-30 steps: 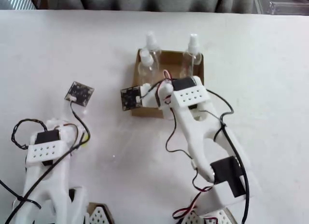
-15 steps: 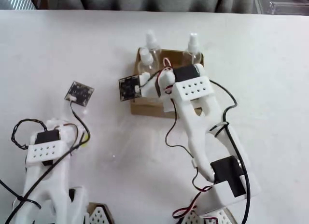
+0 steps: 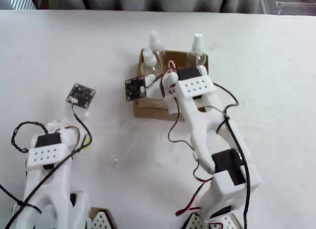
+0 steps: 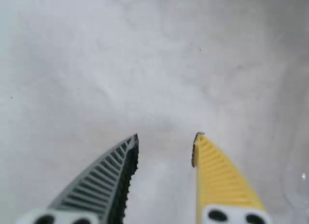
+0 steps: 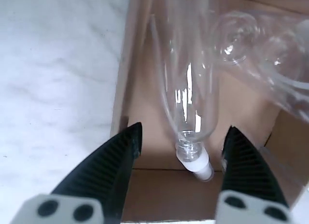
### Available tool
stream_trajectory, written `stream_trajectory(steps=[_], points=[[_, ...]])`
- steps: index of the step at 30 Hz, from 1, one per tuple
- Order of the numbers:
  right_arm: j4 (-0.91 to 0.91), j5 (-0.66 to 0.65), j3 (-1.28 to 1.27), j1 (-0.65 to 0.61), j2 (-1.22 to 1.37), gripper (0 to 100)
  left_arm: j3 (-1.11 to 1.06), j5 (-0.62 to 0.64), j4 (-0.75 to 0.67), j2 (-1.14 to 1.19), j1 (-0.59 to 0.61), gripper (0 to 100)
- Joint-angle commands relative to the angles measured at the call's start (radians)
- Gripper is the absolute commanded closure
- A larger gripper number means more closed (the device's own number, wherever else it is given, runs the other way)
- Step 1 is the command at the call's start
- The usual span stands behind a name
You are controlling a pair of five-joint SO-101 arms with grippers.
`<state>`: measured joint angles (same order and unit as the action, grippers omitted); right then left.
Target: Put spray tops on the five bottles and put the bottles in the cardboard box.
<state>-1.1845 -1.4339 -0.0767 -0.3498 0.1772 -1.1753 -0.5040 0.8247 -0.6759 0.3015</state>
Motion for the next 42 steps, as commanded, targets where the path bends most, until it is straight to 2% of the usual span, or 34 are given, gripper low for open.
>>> stream_trajectory(steps=[1,35,37,42], points=[[0.033,-0.043,0.049,0.004,0.010,75.9,0.006,-0.008,-0.018,-0.001,-0.015,82],[0.136,-0.087,0.051,-0.035,0.229,75.9,0.006,-0.008,-0.018,-0.001,-0.015,82],[0.136,-0.087,0.051,-0.036,0.234,78.4,0.006,-0.008,-0.018,-0.001,-0.015,82],[0.171,-0.087,0.051,-0.036,0.234,91.6,0.006,-0.008,-0.018,-0.001,-0.015,82]])
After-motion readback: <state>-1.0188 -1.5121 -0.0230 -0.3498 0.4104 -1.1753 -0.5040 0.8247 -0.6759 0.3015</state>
